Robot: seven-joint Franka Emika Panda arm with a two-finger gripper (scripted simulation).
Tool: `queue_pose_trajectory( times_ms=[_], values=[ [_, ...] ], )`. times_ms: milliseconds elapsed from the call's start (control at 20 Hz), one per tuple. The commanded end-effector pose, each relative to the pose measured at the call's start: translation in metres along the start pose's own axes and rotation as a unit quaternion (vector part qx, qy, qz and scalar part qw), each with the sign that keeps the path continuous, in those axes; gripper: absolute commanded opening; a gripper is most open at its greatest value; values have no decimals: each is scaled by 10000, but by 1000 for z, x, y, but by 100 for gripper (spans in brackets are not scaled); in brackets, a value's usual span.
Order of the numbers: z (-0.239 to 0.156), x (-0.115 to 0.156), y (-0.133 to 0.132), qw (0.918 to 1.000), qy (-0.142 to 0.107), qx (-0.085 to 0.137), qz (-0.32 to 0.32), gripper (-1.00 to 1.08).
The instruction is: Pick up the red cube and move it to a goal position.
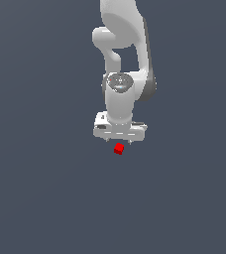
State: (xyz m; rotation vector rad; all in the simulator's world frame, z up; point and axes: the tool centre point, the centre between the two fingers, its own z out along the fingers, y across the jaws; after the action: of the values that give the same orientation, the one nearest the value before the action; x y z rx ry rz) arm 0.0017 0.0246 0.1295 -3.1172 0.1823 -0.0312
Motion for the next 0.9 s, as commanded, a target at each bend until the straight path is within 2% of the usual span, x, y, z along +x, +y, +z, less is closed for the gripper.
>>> queue_pose_trajectory(
  times_ms=[0, 450, 850],
  values=[
    [17, -5, 0, 9997, -14, -22, 248, 100],
    [81, -20, 0, 9931, -54, -96, 1168, 100],
    [107, -25, -1, 9881, -73, -119, 1532, 100]
  ],
)
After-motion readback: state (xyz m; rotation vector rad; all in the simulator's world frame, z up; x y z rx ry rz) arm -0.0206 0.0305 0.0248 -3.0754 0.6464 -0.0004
